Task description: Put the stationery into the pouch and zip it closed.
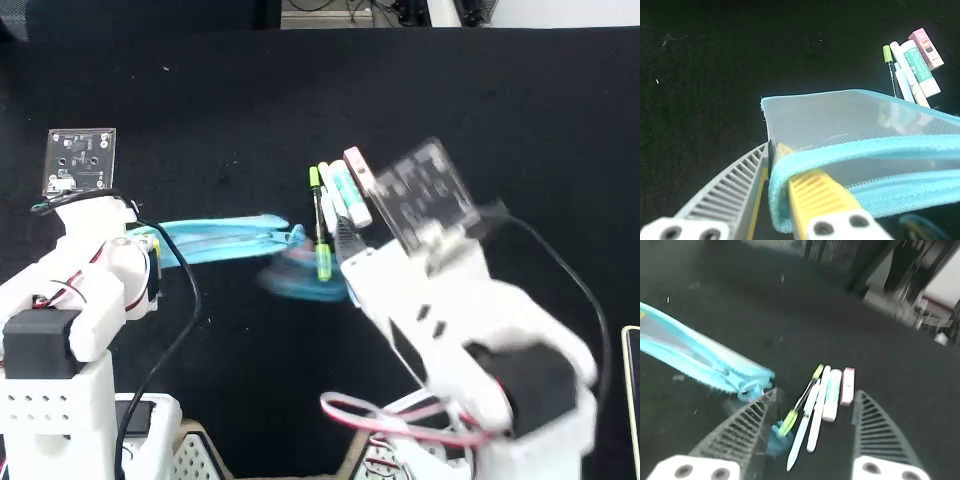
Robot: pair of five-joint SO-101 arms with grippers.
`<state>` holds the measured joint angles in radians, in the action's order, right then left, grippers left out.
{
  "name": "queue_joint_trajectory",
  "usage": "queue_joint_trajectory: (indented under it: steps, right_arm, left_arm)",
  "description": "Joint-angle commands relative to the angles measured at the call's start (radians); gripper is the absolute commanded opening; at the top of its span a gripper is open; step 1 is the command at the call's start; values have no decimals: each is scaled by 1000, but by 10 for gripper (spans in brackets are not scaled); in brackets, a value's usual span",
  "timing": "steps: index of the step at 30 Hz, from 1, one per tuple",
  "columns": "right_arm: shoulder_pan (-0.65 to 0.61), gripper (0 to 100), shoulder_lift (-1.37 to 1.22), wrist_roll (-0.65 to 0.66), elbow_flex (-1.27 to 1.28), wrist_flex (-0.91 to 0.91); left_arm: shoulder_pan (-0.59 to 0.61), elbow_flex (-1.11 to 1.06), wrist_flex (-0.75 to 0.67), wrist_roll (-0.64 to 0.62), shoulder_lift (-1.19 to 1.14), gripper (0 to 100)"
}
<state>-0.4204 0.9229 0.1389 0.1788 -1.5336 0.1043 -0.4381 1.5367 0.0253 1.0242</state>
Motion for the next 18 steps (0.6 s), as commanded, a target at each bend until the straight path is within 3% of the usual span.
queue_joint_trajectory:
  steps: [1, 4, 9, 12, 18]
  right_arm:
    - [-8, 291, -117, -32, -82, -52]
    - [41, 258, -208, -60, -105, -55]
    - [299, 218, -401, -157, -16, 12]
    - [377, 216, -535, -157, 110, 155]
    - [411, 215, -762, -157, 223, 499]
  left_arm:
    - [-1, 2, -12, -8, -9, 30]
    - [-1, 2, -12, -8, -9, 30]
    - [-1, 2, -12, -6, -9, 30]
    - [-2, 2, -12, -6, -9, 30]
    - [-2, 2, -12, -6, -9, 30]
